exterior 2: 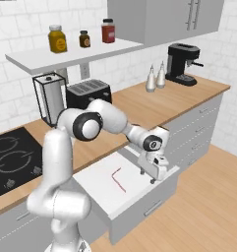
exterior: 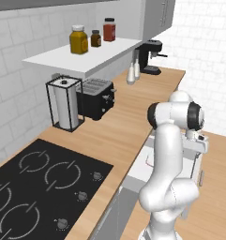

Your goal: Take a straw from the drawer in front and place it inside the glass cup on the dining counter.

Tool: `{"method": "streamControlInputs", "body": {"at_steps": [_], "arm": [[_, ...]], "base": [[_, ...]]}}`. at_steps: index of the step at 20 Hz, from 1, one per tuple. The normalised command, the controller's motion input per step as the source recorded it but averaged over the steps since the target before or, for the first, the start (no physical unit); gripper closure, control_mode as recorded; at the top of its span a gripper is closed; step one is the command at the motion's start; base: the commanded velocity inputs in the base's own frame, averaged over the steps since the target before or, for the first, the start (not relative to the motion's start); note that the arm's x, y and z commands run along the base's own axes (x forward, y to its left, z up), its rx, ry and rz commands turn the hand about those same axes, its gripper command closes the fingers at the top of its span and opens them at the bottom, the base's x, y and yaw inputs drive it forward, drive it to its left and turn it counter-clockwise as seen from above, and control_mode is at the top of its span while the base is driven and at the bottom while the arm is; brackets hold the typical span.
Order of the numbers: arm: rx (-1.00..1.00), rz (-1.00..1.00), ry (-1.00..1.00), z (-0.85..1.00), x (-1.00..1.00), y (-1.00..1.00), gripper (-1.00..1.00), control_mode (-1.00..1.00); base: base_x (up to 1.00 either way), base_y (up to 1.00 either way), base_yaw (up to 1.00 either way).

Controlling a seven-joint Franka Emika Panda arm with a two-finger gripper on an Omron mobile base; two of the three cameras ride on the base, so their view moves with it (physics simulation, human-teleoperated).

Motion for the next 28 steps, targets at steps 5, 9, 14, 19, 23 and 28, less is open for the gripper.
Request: {"method": "streamControlInputs", "body": {"at_steps": [5, 9, 14, 19, 23, 28], "arm": [[0.00, 0.14, -0.09, -0.32, -0.81, -0.47, -1.00, -1.00], [0.00, 0.12, -0.16, 0.06, -0.27, 0.02, -1.00, -1.00], [0.00, 0.11, -0.08, 0.24, -0.01, 0.46, -1.00, -1.00], [0.00, 0.19, -0.01, 0.01, 0.00, 0.64, -1.00, -1.00], [0.00, 0.32, 0.00, -0.07, 0.07, 0.56, -1.00, -1.00], [0.00, 0.31, -0.06, -0.16, 0.11, 0.42, -1.00, -1.00]], "base": [[0.00, 0.00, 0.00], [0.00, 0.00, 0.00], [0.00, 0.00, 0.00], [0.00, 0.00, 0.00], [0.00, 0.00, 0.00], [0.00, 0.00, 0.00]]}}
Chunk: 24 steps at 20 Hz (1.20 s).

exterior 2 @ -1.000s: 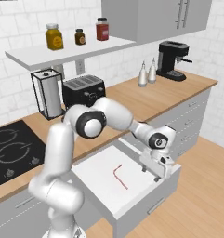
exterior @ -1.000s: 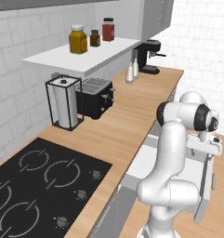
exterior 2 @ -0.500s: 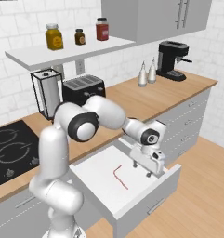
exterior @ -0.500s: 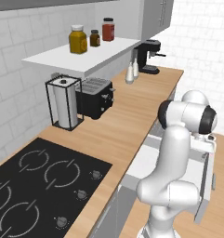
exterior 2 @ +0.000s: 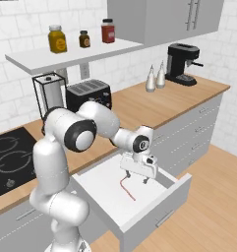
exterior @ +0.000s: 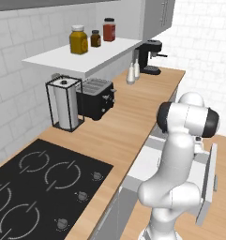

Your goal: Take a straw from the drawer in front and place it inside the glass cup on the dining counter.

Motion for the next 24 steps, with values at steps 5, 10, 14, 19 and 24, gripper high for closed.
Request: {"method": "streamControlInputs", "body": {"at_steps": [5, 10, 14, 19, 24], "arm": [[0.03, 0.25, -0.16, -0.32, 0.10, 0.31, -1.00, -1.00], [0.05, 0.18, -0.05, -0.19, 0.17, 0.25, -1.00, -1.00], [0.04, 0.22, -0.03, -0.19, 0.21, 0.15, -1.00, -1.00], [0.05, 0.24, -0.06, -0.26, 0.07, 0.11, -1.00, -1.00], [0.08, 0.22, -0.07, -0.31, 0.00, 0.00, -1.00, -1.00]], "base": [[0.00, 0.00, 0.00], [0.00, 0.00, 0.00], [0.00, 0.00, 0.00], [0.00, 0.00, 0.00], [0.00, 0.00, 0.00]]}}
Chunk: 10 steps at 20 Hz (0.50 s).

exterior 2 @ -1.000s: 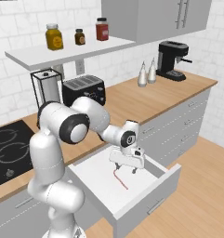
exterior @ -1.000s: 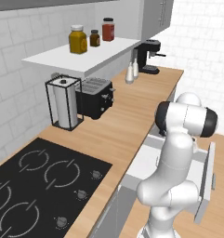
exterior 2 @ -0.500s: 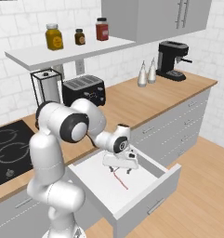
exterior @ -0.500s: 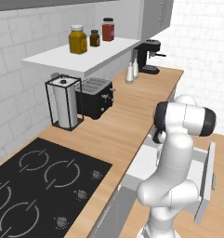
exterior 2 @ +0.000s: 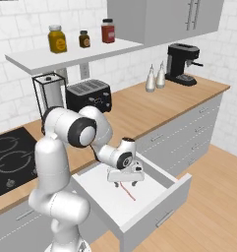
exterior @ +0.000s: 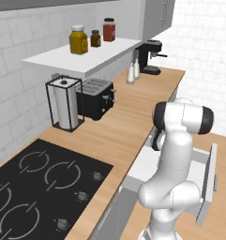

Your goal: Take a straw from the drawer in front and place it inside the glass cup on the dining counter.

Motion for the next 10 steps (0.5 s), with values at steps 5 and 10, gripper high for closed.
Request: {"method": "streamControlInputs", "body": {"at_steps": [5, 10], "arm": [[0.04, 0.18, -0.08, -0.25, 0.00, 0.02, -1.00, -1.00], [0.00, 0.11, -0.09, -0.22, 0.00, 0.02, -1.00, -1.00]], "base": [[0.00, 0.00, 0.00], [0.00, 0.00, 0.00]]}}
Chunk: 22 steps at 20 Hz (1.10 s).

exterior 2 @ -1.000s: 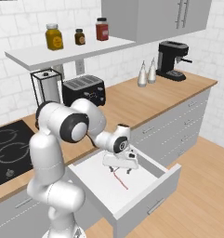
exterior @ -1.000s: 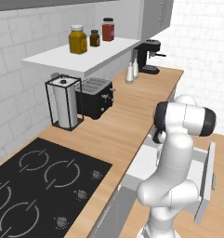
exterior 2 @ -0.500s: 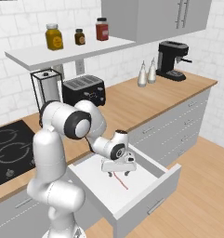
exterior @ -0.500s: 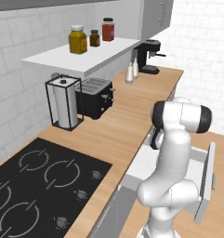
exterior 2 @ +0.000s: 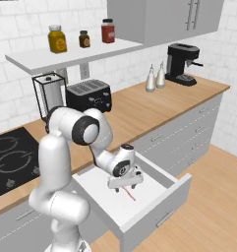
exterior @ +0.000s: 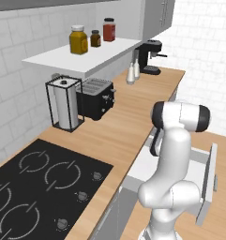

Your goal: Take a straw from the drawer in front and place it inside the glass cup on the dining counter.

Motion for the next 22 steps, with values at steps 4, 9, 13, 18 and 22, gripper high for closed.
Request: {"method": "streamControlInputs", "body": {"at_steps": [4, 9, 13, 18, 22], "arm": [[0.00, 0.07, -0.09, -0.23, 0.00, 0.00, -1.00, -1.00], [0.00, 0.07, -0.08, -0.19, 0.02, 0.00, -1.00, -1.00], [0.00, 0.06, -0.07, -0.23, 0.00, 0.00, -1.00, -1.00], [0.00, 0.05, -0.03, -0.26, 0.00, 0.00, -1.00, -1.00], [0.00, 0.04, -0.01, -0.28, 0.00, 0.00, 1.00, -1.00]], "base": [[0.00, 0.00, 0.00], [0.00, 0.00, 0.00], [0.00, 0.00, 0.00], [0.00, 0.00, 0.00], [0.00, 0.00, 0.00]]}}
